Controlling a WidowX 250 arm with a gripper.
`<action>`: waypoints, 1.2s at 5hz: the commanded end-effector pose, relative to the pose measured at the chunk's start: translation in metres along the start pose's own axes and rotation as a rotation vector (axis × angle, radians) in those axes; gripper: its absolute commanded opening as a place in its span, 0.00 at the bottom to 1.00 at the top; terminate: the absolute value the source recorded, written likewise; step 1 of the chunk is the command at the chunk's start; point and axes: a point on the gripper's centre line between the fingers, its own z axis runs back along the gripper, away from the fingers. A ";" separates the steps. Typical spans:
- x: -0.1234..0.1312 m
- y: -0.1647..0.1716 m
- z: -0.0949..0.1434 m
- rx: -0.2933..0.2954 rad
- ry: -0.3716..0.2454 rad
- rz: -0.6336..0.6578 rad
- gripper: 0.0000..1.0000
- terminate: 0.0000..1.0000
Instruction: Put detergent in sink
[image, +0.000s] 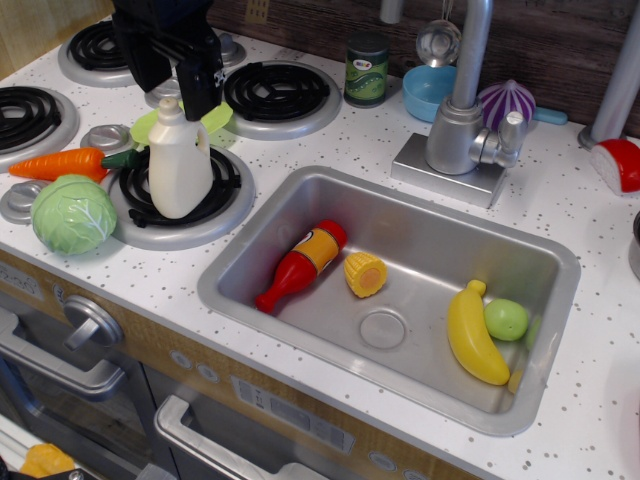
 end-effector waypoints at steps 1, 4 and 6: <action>-0.003 0.005 -0.018 -0.055 -0.052 -0.020 1.00 0.00; -0.002 -0.013 0.000 -0.037 -0.004 0.052 0.00 0.00; -0.005 -0.074 0.022 -0.054 -0.014 -0.042 0.00 0.00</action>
